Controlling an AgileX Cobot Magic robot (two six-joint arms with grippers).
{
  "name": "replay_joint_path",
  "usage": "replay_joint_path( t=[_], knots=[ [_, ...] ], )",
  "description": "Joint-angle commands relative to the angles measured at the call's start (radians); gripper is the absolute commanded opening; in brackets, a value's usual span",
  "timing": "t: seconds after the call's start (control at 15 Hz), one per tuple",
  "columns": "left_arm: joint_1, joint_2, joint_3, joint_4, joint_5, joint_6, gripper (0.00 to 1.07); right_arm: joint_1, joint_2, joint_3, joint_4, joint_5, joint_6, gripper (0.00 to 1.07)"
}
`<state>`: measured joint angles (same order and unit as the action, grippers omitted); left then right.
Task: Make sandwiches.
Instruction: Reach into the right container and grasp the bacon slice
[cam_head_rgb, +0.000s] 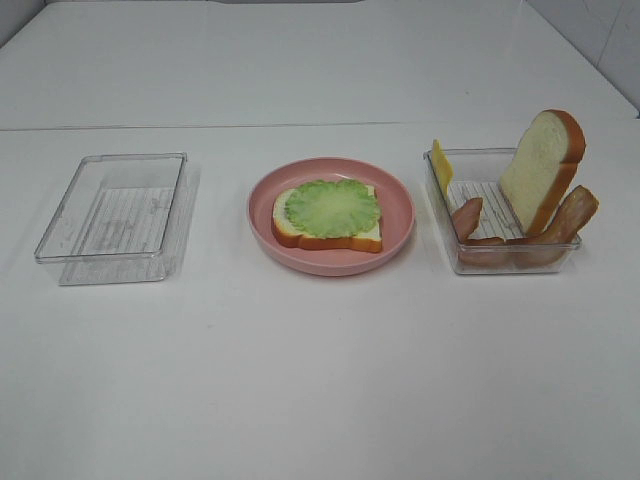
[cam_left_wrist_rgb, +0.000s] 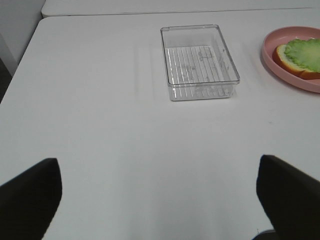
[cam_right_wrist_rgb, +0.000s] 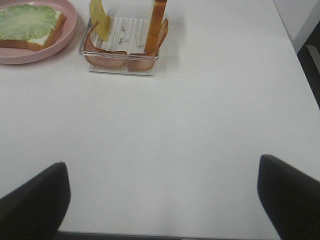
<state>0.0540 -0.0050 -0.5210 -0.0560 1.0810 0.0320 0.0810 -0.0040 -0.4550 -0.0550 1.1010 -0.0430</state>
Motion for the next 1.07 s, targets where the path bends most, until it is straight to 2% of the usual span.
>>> replay_joint_path(
  t=[0.07,0.27,0.4,0.6,0.67,0.87,0.93,1.07],
  knots=[
    [-0.004,-0.020,0.002,0.005,-0.007,-0.010,0.98,-0.004,-0.022,0.003,-0.038,-0.007,-0.006,0.99],
    [-0.004,-0.026,0.002,0.004,-0.007,-0.010,0.98,-0.004,0.006,-0.001,-0.035,-0.004,0.004,0.99],
    [-0.004,-0.026,0.002,0.004,-0.007,-0.010,0.98,-0.004,0.124,-0.010,-0.012,0.000,0.051,0.99],
    [-0.004,-0.025,0.002,0.004,-0.007,-0.010,0.98,-0.004,0.554,-0.089,0.021,-0.013,0.051,0.99],
    [-0.004,-0.025,0.002,0.004,-0.007,-0.010,0.98,-0.004,0.766,-0.175,0.022,-0.013,0.043,0.99],
    [-0.004,-0.025,0.002,0.004,-0.007,-0.010,0.98,-0.004,1.025,-0.319,0.022,-0.021,0.043,0.99],
    [-0.004,-0.025,0.002,0.004,-0.007,-0.010,0.98,-0.004,1.251,-0.446,0.043,-0.085,0.016,0.99],
    [-0.004,-0.025,0.002,0.004,-0.007,-0.010,0.98,-0.004,1.371,-0.528,0.070,-0.119,-0.007,0.99]
  ],
)
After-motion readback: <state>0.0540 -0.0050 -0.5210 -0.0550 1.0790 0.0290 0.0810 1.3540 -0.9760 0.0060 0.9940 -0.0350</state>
